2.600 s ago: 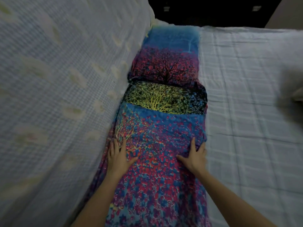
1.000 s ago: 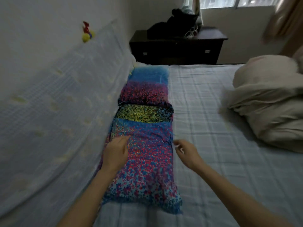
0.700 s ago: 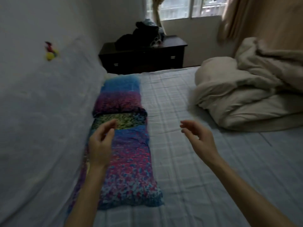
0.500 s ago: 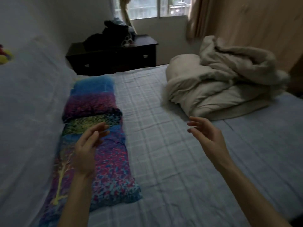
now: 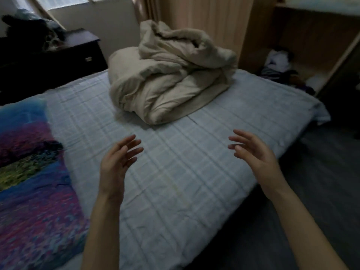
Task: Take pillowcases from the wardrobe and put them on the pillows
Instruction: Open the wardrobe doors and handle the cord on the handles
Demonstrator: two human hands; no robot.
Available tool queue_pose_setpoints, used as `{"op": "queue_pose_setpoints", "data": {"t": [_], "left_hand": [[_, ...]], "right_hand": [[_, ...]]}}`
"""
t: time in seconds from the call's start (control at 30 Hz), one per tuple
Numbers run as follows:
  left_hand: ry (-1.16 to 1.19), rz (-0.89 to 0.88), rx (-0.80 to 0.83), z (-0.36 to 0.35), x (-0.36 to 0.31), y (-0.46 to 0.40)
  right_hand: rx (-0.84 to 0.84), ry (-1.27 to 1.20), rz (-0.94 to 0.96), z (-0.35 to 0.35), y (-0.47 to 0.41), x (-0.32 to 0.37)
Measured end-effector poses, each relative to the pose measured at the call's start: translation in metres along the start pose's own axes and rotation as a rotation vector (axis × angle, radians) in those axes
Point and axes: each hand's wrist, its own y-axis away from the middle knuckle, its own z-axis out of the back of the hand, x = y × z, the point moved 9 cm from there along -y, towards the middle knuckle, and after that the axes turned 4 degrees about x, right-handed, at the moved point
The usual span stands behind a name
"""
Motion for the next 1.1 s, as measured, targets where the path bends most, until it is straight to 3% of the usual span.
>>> {"op": "queue_pose_setpoints", "data": {"t": [0.17,0.4,0.7,1.1], "left_hand": [[0.003,0.029,0.188,-0.139,0.03,-0.009],[-0.068,-0.124,0.397,-0.291,0.03,-0.015],[-0.058,-0.081,0.605,-0.445,0.065,-0.046],[-0.098,0.029,0.813,-0.63,0.112,-0.146]], "right_hand": [[-0.12,0.028,-0.019,0.112,0.006,-0.009],[-0.313,0.057,-0.044,0.239,0.02,-0.011],[-0.559,0.1,-0.101,0.368,0.039,-0.024],[-0.725,0.107,-0.151,0.511,-0.046,-0.062]]}}
